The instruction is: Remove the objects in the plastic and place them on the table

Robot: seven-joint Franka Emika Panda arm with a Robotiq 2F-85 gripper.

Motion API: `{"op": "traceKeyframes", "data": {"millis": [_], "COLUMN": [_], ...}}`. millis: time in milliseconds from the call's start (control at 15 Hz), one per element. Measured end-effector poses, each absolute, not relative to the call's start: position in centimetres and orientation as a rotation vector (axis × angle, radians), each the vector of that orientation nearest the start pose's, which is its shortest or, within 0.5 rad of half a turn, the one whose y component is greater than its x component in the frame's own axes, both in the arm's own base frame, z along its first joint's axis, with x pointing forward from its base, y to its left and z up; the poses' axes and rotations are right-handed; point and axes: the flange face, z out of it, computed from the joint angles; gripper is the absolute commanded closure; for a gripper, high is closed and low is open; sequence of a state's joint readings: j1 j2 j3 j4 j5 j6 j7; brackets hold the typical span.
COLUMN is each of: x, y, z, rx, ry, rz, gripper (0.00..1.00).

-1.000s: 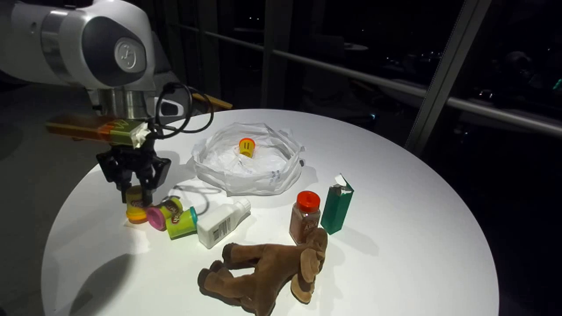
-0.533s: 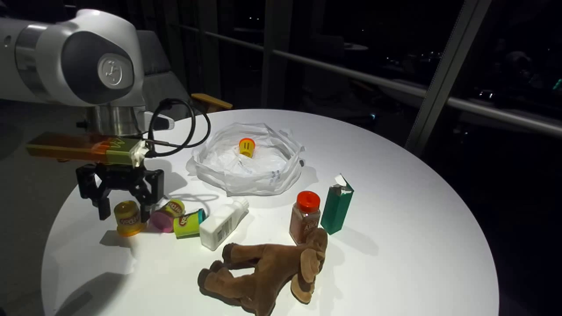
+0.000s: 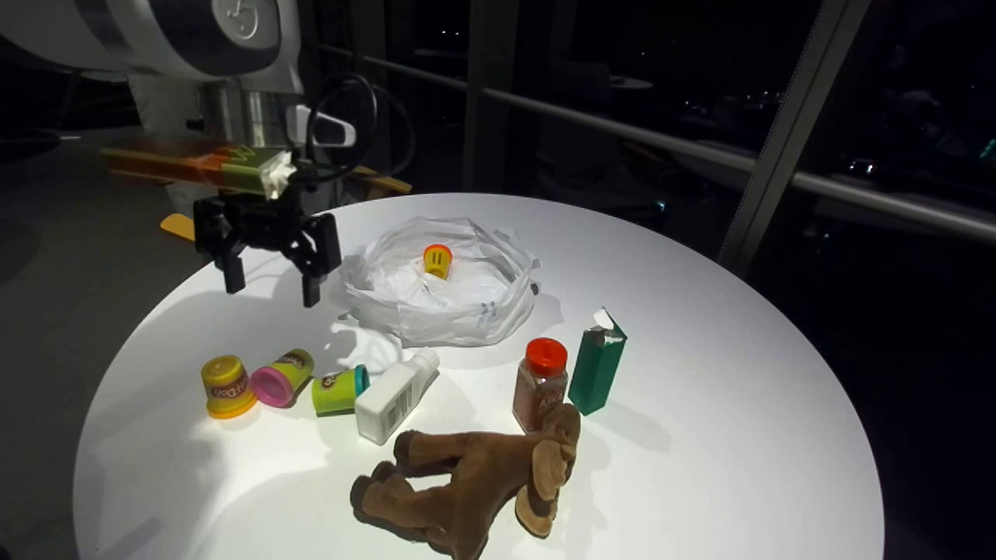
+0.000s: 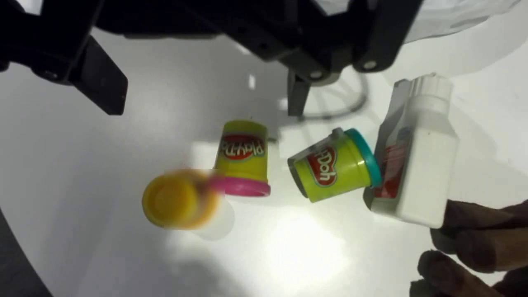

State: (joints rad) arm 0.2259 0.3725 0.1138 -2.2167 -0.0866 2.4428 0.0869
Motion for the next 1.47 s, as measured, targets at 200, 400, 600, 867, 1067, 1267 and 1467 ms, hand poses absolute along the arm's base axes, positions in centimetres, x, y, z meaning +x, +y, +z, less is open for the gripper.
{"op": "traceKeyframes", "data": {"millis": [200, 400, 600, 867, 1067, 1267, 1467], "x": [54.5, 58.6, 62.2, 65.8, 68.3, 70.7, 72.8], "y": [17.6, 17.2, 17.2, 18.5, 18.8, 18.2, 17.2], "z": [22.5, 23.3, 21.9, 18.8, 16.8, 15.9, 15.2], "rx": [-3.153, -3.160, -3.170, -3.192, -3.221, -3.238, -3.254], "ry": [-0.303, -0.196, -0.191, -0.277, -0.350, -0.389, -0.409], "rz": [0.118, 0.029, -0.016, -0.058, -0.096, -0.139, -0.175], "gripper": [0.00, 0.00, 0.00, 0.00, 0.00, 0.00, 0.00]}}
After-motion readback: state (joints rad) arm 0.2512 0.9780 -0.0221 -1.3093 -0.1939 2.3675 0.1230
